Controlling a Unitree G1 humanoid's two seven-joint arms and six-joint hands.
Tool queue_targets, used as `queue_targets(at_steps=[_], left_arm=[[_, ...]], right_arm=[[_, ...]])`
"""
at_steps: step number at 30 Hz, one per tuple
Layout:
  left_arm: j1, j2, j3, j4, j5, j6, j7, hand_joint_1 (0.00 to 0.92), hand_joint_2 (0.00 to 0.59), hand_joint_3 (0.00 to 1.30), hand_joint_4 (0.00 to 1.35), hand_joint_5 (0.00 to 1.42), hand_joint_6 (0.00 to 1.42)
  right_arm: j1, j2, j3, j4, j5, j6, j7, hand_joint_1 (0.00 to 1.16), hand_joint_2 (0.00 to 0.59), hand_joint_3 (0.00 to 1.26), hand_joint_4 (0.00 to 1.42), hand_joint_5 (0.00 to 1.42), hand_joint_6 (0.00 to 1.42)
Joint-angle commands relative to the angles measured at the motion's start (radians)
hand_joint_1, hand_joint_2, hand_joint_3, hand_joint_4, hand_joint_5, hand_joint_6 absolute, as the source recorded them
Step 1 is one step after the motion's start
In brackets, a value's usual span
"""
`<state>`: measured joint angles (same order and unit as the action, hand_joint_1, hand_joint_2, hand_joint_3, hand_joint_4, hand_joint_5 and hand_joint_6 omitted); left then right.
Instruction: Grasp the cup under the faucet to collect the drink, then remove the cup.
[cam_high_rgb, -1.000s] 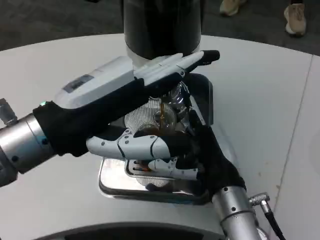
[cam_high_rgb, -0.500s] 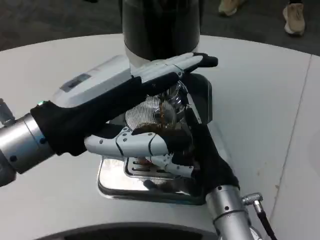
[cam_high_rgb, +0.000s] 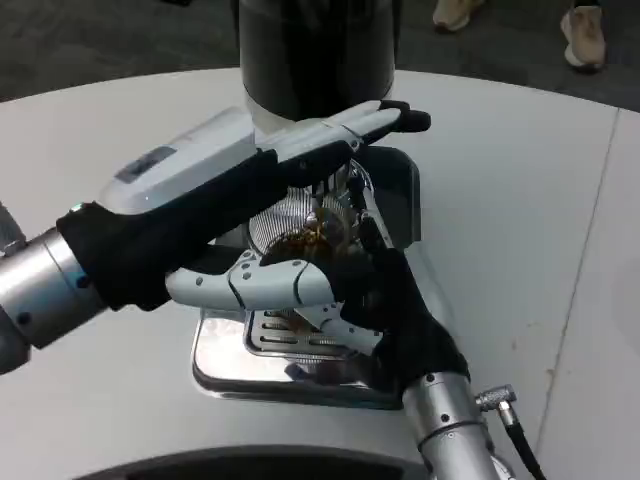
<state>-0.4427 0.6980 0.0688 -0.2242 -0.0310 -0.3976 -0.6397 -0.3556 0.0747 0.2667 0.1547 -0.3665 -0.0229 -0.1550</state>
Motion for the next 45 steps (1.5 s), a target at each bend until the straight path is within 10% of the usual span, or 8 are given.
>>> queue_targets(at_steps=[1, 30, 45], left_arm=[[0.026, 0.008, -0.003, -0.006, 0.000, 0.010, -0.007, 0.000, 0.182, 0.08, 0.00, 0.08, 0.08], [0.232, -0.121, 0.253, -0.053, -0.170, 0.043, 0.173, 0.000, 0.193, 0.00, 0.00, 0.00, 0.00], [0.574, -0.196, 0.460, -0.114, -0.209, 0.043, 0.226, 0.000, 0.199, 0.00, 0.00, 0.00, 0.00]], right_arm=[[0.039, -0.008, 0.026, -0.019, -0.004, -0.001, 0.023, 0.62, 0.226, 0.00, 0.00, 0.00, 0.16], [-0.020, -0.014, 0.012, 0.015, -0.031, 0.050, 0.016, 0.66, 0.210, 0.00, 0.00, 0.00, 0.15], [-0.062, -0.009, 0.020, 0.090, -0.027, 0.042, 0.021, 0.67, 0.208, 0.00, 0.00, 0.00, 0.13]])
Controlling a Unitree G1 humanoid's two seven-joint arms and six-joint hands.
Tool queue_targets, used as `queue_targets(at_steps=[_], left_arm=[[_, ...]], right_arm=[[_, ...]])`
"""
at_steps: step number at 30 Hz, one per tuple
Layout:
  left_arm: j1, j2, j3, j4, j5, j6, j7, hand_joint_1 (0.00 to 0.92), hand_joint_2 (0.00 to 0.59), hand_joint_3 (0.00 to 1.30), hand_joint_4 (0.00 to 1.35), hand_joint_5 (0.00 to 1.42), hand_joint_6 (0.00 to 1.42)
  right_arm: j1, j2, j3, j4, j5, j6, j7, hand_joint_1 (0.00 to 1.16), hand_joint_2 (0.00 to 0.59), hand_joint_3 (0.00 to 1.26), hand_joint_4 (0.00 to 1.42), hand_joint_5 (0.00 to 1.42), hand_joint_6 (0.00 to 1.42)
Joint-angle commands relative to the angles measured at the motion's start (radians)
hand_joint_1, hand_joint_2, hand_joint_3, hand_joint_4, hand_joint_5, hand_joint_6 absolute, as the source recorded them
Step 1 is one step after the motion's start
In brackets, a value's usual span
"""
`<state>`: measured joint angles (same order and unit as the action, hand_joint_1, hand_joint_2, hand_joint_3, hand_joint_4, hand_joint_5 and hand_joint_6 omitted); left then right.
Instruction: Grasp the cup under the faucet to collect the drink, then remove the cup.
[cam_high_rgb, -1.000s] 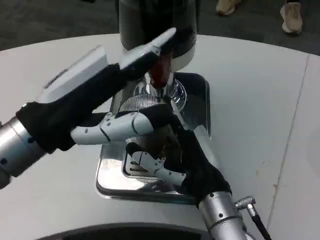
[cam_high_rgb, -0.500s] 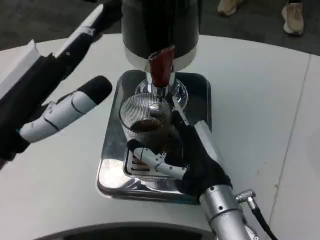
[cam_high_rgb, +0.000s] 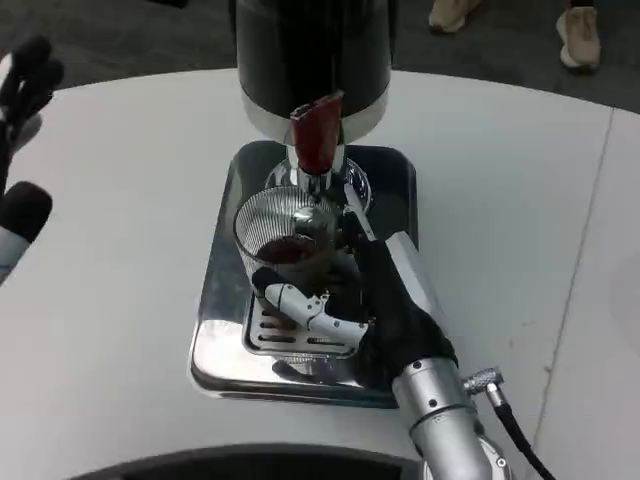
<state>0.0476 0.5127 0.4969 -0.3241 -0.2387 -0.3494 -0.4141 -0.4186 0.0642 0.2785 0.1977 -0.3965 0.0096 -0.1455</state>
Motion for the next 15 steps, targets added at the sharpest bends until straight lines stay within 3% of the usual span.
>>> queue_targets(at_steps=[1, 10, 15], left_arm=[[0.100, -0.012, 0.034, -0.013, 0.002, -0.007, -0.001, 0.000, 0.199, 0.00, 0.00, 0.00, 0.00], [0.174, -0.018, 0.019, 0.042, 0.033, -0.054, -0.012, 0.000, 0.201, 0.00, 0.00, 0.00, 0.00], [0.199, -0.007, 0.014, 0.083, 0.074, -0.134, -0.020, 0.000, 0.203, 0.10, 0.00, 0.03, 0.00]], right_arm=[[-0.001, 0.002, 0.009, 0.052, 0.004, 0.008, 0.012, 0.67, 0.208, 0.00, 0.00, 0.00, 0.13], [-0.010, -0.002, 0.026, 0.085, -0.003, -0.003, 0.025, 0.68, 0.206, 0.00, 0.00, 0.00, 0.13], [-0.016, -0.002, 0.030, 0.103, -0.011, 0.001, 0.020, 0.71, 0.200, 0.00, 0.00, 0.00, 0.13]])
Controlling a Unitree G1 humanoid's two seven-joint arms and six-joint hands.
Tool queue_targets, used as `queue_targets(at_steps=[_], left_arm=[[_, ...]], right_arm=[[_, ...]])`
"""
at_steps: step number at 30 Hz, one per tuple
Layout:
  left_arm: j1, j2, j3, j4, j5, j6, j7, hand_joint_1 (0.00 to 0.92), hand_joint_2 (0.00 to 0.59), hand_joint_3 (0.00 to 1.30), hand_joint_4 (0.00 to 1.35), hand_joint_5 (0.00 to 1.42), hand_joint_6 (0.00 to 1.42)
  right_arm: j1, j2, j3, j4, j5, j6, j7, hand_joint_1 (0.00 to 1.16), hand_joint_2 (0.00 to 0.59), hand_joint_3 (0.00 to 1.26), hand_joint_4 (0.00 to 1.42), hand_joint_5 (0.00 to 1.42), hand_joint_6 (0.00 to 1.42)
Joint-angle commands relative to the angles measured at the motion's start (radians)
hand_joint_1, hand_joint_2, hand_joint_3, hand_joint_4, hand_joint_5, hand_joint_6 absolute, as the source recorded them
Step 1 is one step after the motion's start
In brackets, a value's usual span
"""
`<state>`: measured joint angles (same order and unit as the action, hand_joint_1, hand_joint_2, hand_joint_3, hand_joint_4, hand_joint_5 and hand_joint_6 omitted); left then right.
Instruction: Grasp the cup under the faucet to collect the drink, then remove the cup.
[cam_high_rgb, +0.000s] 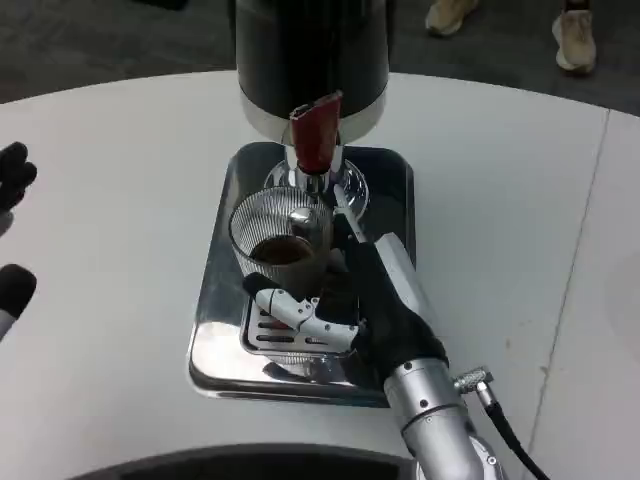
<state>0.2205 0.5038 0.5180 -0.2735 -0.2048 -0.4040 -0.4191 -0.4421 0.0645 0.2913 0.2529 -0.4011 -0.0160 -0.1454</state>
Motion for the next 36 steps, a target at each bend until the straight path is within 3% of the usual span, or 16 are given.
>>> queue_targets(at_steps=[1, 10, 20, 27, 29, 32, 36], left_arm=[[0.030, 0.000, -0.006, 0.038, 0.048, -0.099, -0.013, 0.000, 0.203, 0.12, 0.00, 0.05, 0.02], [0.010, -0.023, -0.015, 0.038, 0.165, -0.247, 0.055, 0.000, 0.215, 0.27, 0.07, 0.24, 0.15], [0.021, -0.026, -0.029, 0.055, 0.154, -0.218, 0.079, 0.000, 0.217, 0.30, 0.08, 0.27, 0.16], [0.027, -0.046, -0.016, 0.051, 0.197, -0.246, 0.121, 0.000, 0.223, 0.34, 0.21, 0.49, 0.47], [0.032, -0.042, -0.018, 0.062, 0.218, -0.251, 0.126, 0.000, 0.218, 0.34, 0.20, 0.47, 0.42], [0.047, -0.030, -0.030, 0.076, 0.257, -0.257, 0.121, 0.000, 0.218, 0.25, 0.07, 0.31, 0.19], [0.063, -0.017, -0.064, 0.103, 0.292, -0.258, 0.110, 0.000, 0.218, 0.22, 0.02, 0.24, 0.10]], right_arm=[[0.004, -0.002, 0.014, 0.054, -0.008, 0.028, 0.017, 0.71, 0.200, 0.00, 0.00, 0.00, 0.13], [-0.025, -0.010, 0.010, 0.093, -0.011, 0.020, 0.010, 0.71, 0.200, 0.00, 0.00, 0.00, 0.14], [-0.054, 0.014, 0.008, 0.149, 0.002, 0.004, 0.001, 0.72, 0.200, 0.00, 0.00, 0.00, 0.14], [-0.074, 0.041, -0.008, 0.201, 0.027, -0.008, -0.024, 0.72, 0.200, 0.00, 0.00, 0.00, 0.16], [-0.074, 0.044, -0.011, 0.208, 0.030, -0.012, -0.029, 0.72, 0.200, 0.00, 0.00, 0.00, 0.16], [-0.073, 0.043, -0.011, 0.213, 0.027, -0.020, -0.037, 0.72, 0.200, 0.00, 0.00, 0.01, 0.17], [-0.069, 0.040, -0.006, 0.211, 0.021, -0.025, -0.041, 0.72, 0.200, 0.00, 0.00, 0.02, 0.17]])
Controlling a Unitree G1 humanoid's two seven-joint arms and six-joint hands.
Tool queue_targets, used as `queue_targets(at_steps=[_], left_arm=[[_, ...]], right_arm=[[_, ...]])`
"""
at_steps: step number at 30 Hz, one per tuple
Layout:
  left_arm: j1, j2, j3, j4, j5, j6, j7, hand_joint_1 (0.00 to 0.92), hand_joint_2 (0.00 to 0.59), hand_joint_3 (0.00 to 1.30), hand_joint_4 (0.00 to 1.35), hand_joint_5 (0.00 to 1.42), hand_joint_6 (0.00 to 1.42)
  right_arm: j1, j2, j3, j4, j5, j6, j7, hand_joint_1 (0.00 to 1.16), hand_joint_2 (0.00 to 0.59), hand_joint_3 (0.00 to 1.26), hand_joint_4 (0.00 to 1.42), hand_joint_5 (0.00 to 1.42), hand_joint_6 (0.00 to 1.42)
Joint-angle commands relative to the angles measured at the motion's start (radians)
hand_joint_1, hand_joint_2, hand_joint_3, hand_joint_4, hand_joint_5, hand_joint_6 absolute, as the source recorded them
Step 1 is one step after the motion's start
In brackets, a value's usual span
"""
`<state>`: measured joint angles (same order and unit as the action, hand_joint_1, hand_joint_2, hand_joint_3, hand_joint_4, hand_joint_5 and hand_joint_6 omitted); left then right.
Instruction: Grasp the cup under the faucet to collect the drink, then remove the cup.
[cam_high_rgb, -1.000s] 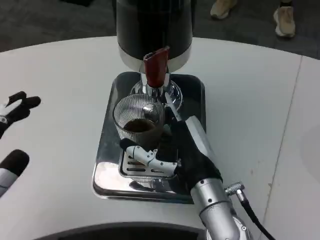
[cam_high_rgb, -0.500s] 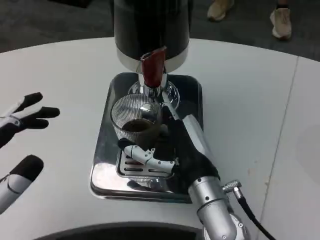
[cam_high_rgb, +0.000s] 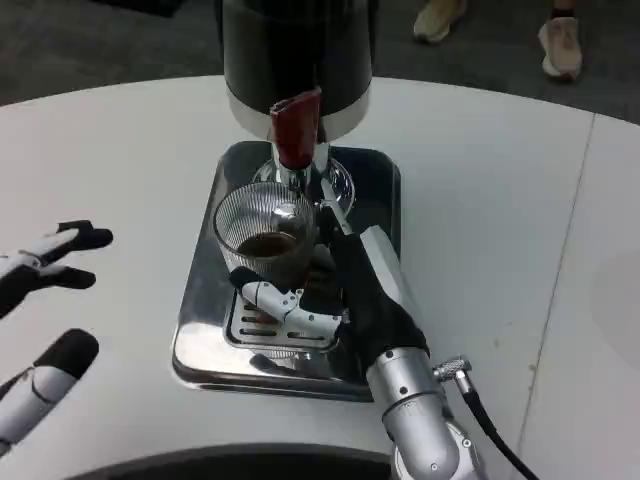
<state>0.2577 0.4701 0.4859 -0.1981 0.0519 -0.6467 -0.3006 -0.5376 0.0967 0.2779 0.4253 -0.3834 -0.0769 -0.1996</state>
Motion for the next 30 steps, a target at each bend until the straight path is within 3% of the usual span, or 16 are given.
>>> queue_targets(at_steps=[1, 9, 14, 23, 30], left_arm=[[0.027, 0.019, -0.037, 0.030, 0.038, -0.016, -0.008, 0.000, 0.218, 0.22, 0.02, 0.24, 0.10], [0.040, 0.026, -0.069, 0.060, 0.048, -0.009, -0.005, 0.000, 0.218, 0.23, 0.02, 0.24, 0.11], [0.043, 0.032, -0.089, 0.081, 0.050, -0.016, -0.001, 0.000, 0.218, 0.23, 0.02, 0.24, 0.12], [0.062, 0.032, -0.100, 0.086, 0.049, -0.019, 0.004, 0.000, 0.218, 0.24, 0.02, 0.24, 0.12], [0.079, 0.026, -0.097, 0.083, 0.044, -0.017, 0.010, 0.000, 0.218, 0.24, 0.02, 0.24, 0.12]], right_arm=[[0.028, 0.007, 0.009, 0.036, 0.002, 0.036, 0.013, 0.72, 0.199, 0.00, 0.00, 0.02, 0.17], [0.104, 0.006, 0.029, -0.084, -0.056, 0.061, -0.056, 0.74, 0.195, 0.00, 0.04, 0.06, 0.21], [0.149, 0.012, 0.029, -0.143, -0.063, 0.082, -0.057, 0.74, 0.195, 0.00, 0.05, 0.06, 0.21], [0.143, 0.023, 0.024, -0.155, -0.062, 0.084, -0.065, 0.74, 0.195, 0.00, 0.05, 0.07, 0.22], [0.097, 0.036, 0.023, -0.094, -0.055, 0.088, -0.067, 0.77, 0.188, 0.00, 0.09, 0.09, 0.22]])
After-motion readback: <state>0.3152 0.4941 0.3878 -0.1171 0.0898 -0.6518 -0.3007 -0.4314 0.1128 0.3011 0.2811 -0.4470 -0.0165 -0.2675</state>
